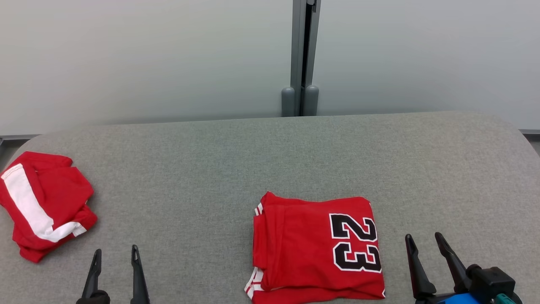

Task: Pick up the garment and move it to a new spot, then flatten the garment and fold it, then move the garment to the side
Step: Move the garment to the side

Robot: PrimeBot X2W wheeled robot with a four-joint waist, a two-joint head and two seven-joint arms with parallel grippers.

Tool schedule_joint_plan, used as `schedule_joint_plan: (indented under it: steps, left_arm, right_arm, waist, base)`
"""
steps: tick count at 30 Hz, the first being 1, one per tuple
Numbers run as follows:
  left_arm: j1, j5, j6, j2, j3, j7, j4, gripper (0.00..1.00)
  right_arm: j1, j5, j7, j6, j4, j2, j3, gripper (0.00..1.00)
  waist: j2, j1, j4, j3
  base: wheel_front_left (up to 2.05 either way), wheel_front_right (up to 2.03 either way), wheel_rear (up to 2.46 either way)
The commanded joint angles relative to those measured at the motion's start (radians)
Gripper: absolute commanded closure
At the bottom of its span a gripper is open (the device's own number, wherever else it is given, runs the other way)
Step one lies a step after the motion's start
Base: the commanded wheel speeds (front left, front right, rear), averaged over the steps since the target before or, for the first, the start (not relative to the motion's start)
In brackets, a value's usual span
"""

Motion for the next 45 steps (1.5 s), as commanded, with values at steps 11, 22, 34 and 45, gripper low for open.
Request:
schedule_joint_plan:
  steps: [11, 22, 34, 45]
  left_arm:
    - [-0.011, -0.025, -0.033, 0.019, -0.015, -0.003, 0.024, 0.00]
    - [-0.032, -0.049, -0.049, 0.039, -0.016, 0.000, 0.045, 0.00]
    - [-0.040, -0.061, -0.036, 0.045, -0.020, -0.001, 0.059, 0.00]
    - [-0.033, -0.074, -0.021, 0.048, -0.013, -0.002, 0.049, 0.00]
  right_arm:
    - [0.036, -0.031, 0.016, 0.000, -0.007, 0.007, -0.006, 0.00]
    - [0.040, -0.028, 0.042, 0.000, -0.016, 0.006, 0.004, 0.00]
    - [0.040, -0.023, 0.054, 0.000, -0.007, 0.005, 0.011, 0.00]
    - [0.001, -0.006, 0.070, 0.000, 0.007, -0.003, 0.032, 0.00]
  waist:
    - [0.0000, 0.0001, 0.005, -0.019]
    - [0.0000, 0.0001, 0.011, -0.020]
    - [0.0000, 0.0001, 0.015, -0.022]
    - [0.0000, 0.0001, 0.006, -0.018]
  base:
    - [0.00, 0.00, 0.00]
    - [0.00, 0.00, 0.00]
    - [0.00, 0.00, 0.00]
    - [0.00, 0.00, 0.00]
